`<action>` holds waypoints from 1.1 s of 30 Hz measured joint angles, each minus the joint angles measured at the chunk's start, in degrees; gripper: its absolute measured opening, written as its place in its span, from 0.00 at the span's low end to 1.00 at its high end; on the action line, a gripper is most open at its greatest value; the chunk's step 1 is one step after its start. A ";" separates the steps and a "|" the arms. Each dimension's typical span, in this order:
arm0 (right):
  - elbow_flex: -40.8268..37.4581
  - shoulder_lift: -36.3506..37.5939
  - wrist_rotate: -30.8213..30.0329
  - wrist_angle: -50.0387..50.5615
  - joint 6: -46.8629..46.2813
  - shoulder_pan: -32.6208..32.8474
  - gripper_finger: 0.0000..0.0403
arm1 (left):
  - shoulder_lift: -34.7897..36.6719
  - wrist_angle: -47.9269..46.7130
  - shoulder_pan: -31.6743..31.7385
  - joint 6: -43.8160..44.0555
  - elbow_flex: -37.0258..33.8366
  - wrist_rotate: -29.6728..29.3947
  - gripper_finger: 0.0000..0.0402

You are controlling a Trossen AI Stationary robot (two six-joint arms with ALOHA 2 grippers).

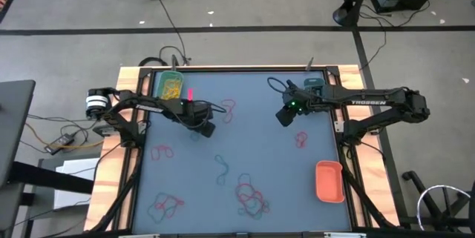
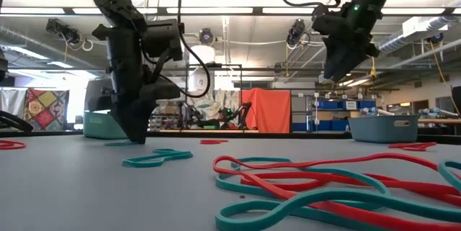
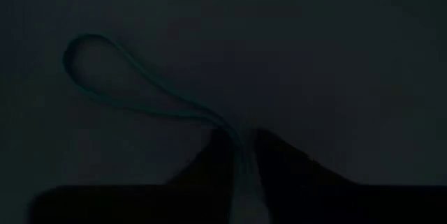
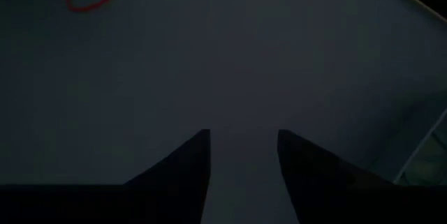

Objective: Sort rubber bands into baskets
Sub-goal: Put the blue rubber band into the blue bin

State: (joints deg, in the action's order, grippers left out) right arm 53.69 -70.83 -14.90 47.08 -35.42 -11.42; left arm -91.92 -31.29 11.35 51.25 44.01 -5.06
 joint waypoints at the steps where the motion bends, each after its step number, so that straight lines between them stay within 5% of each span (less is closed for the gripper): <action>1: 0.00 0.00 0.00 -0.13 -0.32 -0.04 0.44 | -0.03 0.38 -0.05 -0.04 0.03 0.13 0.08; 7: 0.00 -0.02 2.02 -0.88 -0.44 -0.09 0.44 | -0.52 -1.28 -0.28 -4.03 4.04 0.28 0.01; 19: -2.99 -0.07 19.62 -20.62 5.90 -0.04 0.44 | 0.48 11.79 -5.43 -35.24 21.98 11.61 0.00; 25: -2.99 -0.07 30.08 -30.42 8.43 -0.39 0.44 | 0.48 19.32 -5.40 -37.75 25.15 15.99 0.00; 33: -2.99 -0.43 29.15 -35.13 13.69 0.46 0.44 | 0.48 21.49 -5.38 -37.28 25.46 17.36 0.00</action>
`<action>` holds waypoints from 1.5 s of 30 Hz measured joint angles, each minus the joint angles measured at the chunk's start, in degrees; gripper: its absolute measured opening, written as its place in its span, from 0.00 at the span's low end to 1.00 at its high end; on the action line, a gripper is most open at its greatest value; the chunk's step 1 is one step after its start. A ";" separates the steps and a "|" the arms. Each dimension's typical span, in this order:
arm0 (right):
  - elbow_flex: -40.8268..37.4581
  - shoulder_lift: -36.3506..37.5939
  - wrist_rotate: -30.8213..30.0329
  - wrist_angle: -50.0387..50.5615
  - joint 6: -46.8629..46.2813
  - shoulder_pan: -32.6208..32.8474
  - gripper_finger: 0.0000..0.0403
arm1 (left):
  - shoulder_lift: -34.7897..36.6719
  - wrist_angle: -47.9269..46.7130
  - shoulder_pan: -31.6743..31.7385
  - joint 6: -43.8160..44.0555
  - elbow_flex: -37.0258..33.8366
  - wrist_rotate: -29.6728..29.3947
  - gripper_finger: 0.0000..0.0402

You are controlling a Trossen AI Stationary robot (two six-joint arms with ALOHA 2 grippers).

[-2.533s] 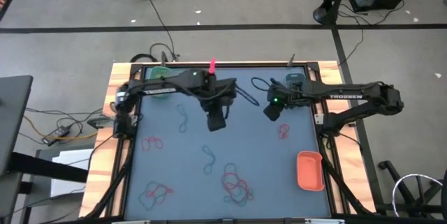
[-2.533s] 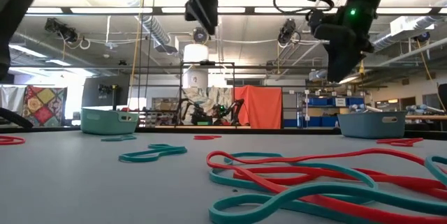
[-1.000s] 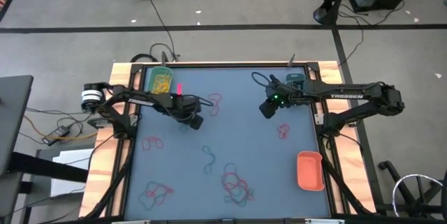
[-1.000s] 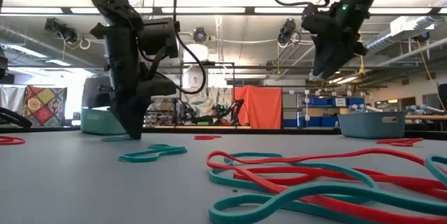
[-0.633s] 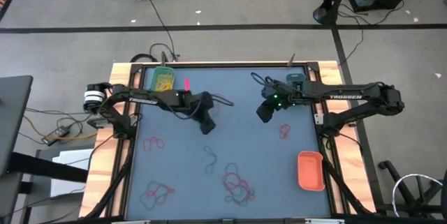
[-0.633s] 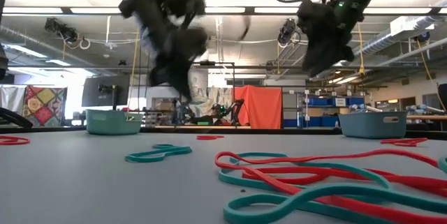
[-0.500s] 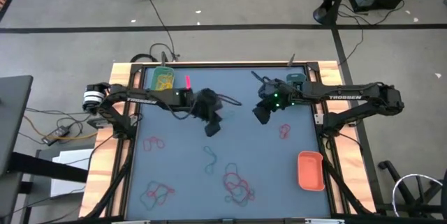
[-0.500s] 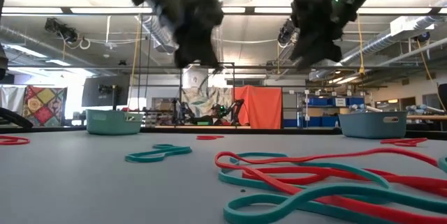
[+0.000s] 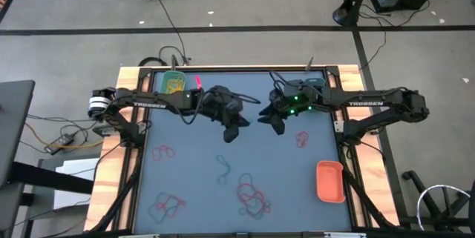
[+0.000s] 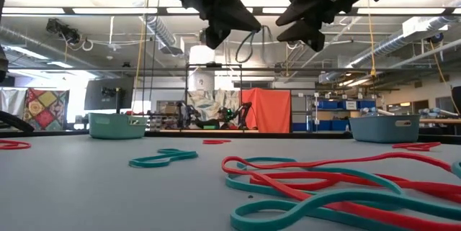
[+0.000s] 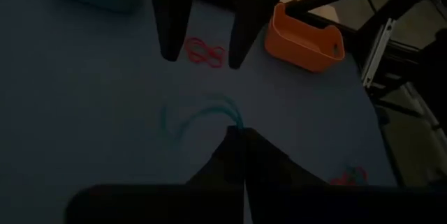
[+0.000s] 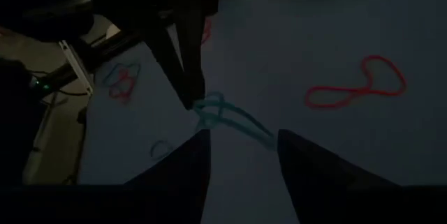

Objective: Sort rubber bands into baskets
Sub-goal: Put the blue rubber band into the blue bin

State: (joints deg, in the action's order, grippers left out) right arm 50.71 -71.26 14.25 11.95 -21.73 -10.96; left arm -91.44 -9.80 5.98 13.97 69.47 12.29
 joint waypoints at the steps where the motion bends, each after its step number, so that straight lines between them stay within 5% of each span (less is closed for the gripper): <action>1: -0.01 -0.15 0.17 -0.12 0.02 0.00 0.44 | 0.00 0.00 0.00 0.03 0.00 -0.03 0.00; 9: 0.01 -3.31 7.89 -5.59 -20.51 -0.67 0.44 | 0.06 3.60 -0.09 0.18 0.01 -5.24 0.00; 14: -0.01 -4.66 5.59 -8.90 -32.96 -0.76 0.44 | 0.07 5.79 -0.09 -0.07 0.04 -6.51 0.00; 27: -0.05 -4.07 -1.69 -10.74 -41.48 -1.36 0.44 | 0.22 4.36 0.07 1.38 0.17 -8.67 0.00; 45: 0.06 -1.71 -2.48 -11.61 -42.89 -3.18 0.44 | 0.11 3.95 -0.07 3.20 0.02 -12.68 0.00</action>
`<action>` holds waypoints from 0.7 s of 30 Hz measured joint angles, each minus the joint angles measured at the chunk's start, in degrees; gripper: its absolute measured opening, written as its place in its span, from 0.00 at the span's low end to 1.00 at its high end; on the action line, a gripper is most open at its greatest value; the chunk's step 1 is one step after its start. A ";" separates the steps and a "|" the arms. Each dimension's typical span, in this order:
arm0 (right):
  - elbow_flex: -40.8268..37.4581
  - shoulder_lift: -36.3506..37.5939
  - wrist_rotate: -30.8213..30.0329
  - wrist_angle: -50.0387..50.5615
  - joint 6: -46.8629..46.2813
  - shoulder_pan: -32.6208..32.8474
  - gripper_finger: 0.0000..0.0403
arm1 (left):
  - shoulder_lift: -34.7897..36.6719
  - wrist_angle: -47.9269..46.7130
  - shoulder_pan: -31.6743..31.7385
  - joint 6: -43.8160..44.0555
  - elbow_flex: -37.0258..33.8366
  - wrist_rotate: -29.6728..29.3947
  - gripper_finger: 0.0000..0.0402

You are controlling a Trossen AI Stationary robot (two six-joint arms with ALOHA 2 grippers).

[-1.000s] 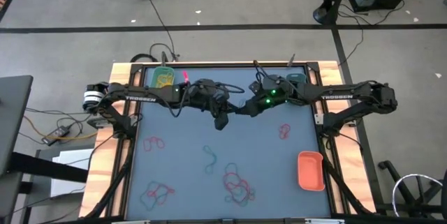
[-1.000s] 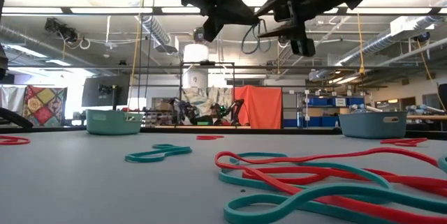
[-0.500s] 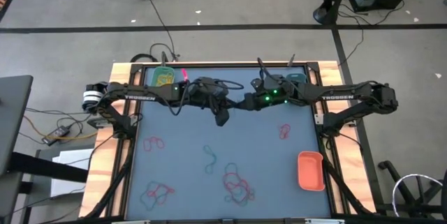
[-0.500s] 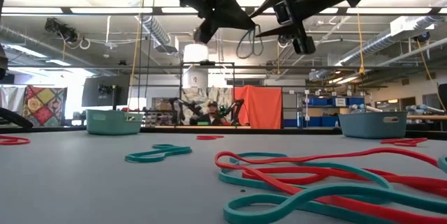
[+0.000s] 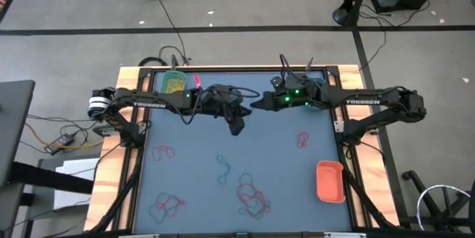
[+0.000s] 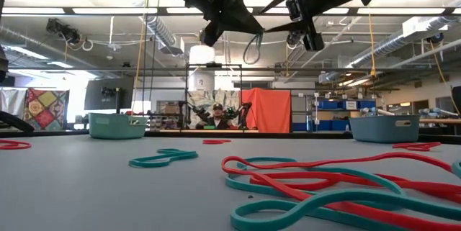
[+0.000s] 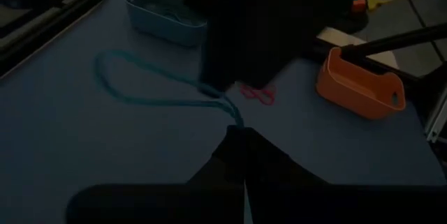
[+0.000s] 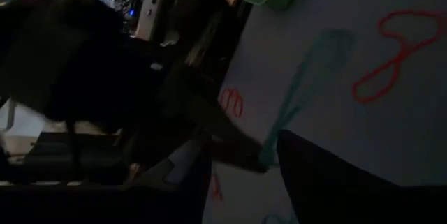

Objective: Sort rubber bands into baskets
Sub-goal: Put the blue rubber band into the blue bin

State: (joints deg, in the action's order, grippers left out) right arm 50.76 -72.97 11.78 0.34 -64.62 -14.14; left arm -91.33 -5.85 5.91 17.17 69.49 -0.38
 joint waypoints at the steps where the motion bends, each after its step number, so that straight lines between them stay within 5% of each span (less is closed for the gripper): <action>1: 0.00 -0.03 0.10 0.39 -0.16 -0.18 0.44 | 0.00 0.26 0.00 0.00 0.00 0.00 0.00; 14: 0.02 -0.09 0.19 1.37 -0.11 -0.30 0.38 | -0.07 7.96 0.07 0.21 -0.09 1.33 0.00; 21: 0.02 -0.13 -0.11 -0.74 1.11 -0.25 0.15 | -0.07 7.97 0.07 -0.24 -0.07 1.24 0.00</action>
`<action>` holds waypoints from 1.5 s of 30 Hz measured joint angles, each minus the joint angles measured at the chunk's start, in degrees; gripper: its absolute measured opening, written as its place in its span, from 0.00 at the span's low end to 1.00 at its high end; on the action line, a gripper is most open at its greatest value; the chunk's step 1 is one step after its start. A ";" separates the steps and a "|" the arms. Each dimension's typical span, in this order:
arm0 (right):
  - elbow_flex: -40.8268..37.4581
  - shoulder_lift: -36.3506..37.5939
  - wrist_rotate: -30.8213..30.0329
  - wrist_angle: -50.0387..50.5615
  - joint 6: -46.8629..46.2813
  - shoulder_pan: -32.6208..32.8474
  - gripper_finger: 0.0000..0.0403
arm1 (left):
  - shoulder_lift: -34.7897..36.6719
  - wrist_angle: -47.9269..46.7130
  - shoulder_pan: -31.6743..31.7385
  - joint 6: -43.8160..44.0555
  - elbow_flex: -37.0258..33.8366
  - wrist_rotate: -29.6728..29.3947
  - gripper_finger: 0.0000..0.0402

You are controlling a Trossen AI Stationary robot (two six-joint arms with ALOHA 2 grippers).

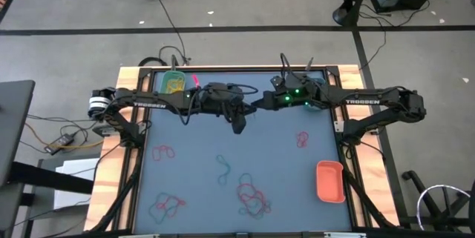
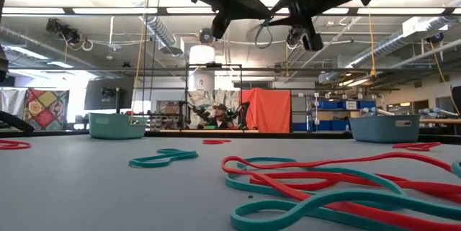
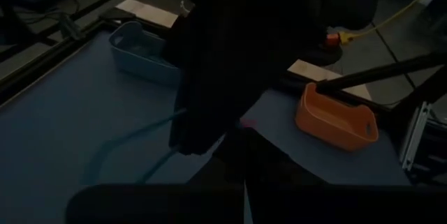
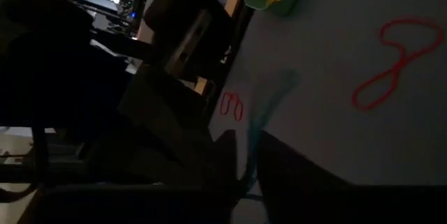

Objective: Sort rubber bands into baskets
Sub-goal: Put the blue rubber band into the blue bin

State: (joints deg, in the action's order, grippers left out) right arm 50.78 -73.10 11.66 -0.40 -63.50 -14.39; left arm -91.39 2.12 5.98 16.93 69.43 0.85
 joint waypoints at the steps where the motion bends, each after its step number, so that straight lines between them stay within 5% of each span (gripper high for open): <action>1: 0.00 0.00 -0.02 -0.17 0.71 0.00 0.09 | 0.00 -0.09 0.00 0.00 0.00 -0.26 0.00; 9: -0.02 0.05 -2.41 2.03 6.38 -2.57 0.02 | 0.03 -1.67 0.13 5.47 0.10 -3.93 0.11; 17: -0.02 2.37 -13.18 15.85 12.95 -8.48 0.01 | 0.09 -18.61 1.18 8.47 0.13 -3.99 0.26; 34: -0.04 9.57 -39.03 55.24 20.18 -16.47 0.01 | 0.09 -23.87 -0.47 5.80 0.13 -3.96 0.26; 45: -5.74 9.51 -40.51 57.65 15.75 -22.44 0.07 | 0.09 -23.73 -0.46 4.29 0.13 -10.31 0.26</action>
State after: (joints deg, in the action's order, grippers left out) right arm 45.04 -63.59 -28.85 57.24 -47.75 -36.83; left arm -91.31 -21.61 5.52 21.22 69.56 -9.45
